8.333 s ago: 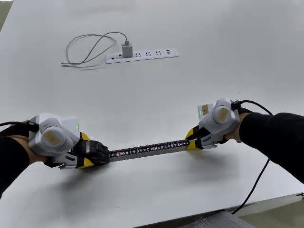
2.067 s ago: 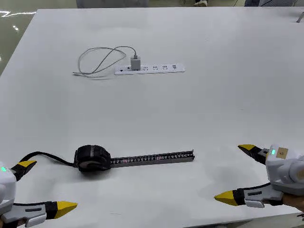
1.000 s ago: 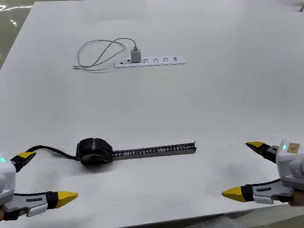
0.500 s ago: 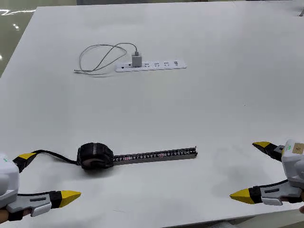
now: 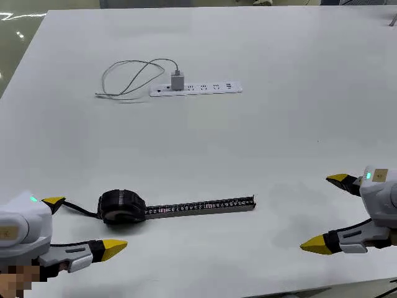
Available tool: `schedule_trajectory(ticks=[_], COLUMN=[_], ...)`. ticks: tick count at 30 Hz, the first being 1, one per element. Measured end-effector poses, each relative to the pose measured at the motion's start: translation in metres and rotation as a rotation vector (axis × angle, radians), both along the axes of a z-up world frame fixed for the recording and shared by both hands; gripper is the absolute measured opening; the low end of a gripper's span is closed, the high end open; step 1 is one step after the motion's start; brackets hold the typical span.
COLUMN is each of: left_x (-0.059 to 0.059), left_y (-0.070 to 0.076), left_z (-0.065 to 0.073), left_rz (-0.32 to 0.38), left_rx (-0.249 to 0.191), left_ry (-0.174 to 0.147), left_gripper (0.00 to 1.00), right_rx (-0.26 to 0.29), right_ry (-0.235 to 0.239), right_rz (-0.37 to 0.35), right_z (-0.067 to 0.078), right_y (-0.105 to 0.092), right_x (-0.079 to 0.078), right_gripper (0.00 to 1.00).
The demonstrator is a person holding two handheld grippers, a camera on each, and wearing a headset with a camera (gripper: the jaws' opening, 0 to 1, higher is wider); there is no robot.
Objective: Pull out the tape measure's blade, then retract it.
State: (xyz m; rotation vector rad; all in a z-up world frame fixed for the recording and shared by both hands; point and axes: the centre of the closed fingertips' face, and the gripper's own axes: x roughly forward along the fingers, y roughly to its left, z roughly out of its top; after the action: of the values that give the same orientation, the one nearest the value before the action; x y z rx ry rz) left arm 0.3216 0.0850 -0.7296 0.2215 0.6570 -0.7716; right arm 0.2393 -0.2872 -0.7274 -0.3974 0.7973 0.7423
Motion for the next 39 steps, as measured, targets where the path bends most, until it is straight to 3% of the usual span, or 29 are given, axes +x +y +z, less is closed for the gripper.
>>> schedule_trajectory(ticks=[5, 9, 12, 16, 25, 32, 39], left_x=[0.003, 0.006, 0.007, 0.01, 0.01, 0.017, 0.02], left_y=[-0.008, -0.011, -0.013, -0.017, -0.033, -0.035, -0.039], left_z=[0.0, 0.0, -0.001, -0.001, -0.005, -0.014, -0.013], left_rz=[0.046, 0.07, 0.082, 0.093, 0.091, 0.141, 0.152], left_rx=[-0.017, -0.019, -0.026, -0.024, -0.02, -0.025, -0.028], left_ry=[0.009, -0.01, -0.004, -0.021, -0.022, -0.011, -0.035], left_gripper=[0.99, 0.99, 0.99, 0.99, 0.99, 0.99, 0.99], right_rx=[-0.017, -0.033, -0.042, -0.056, -0.09, -0.106, -0.11], right_ry=[0.008, -0.001, -0.001, -0.012, -0.015, -0.004, 0.012], right_rz=[0.039, 0.066, 0.083, 0.116, 0.174, 0.2, 0.231], right_z=[0.002, 0.004, 0.005, 0.007, 0.007, 0.003, -0.003], right_y=[0.006, 0.009, 0.012, 0.016, 0.023, 0.026, 0.031], right_x=[0.006, 0.013, 0.017, 0.024, 0.035, 0.043, 0.045], right_gripper=[0.99, 0.99, 0.99, 0.99, 0.99, 0.99, 0.99])
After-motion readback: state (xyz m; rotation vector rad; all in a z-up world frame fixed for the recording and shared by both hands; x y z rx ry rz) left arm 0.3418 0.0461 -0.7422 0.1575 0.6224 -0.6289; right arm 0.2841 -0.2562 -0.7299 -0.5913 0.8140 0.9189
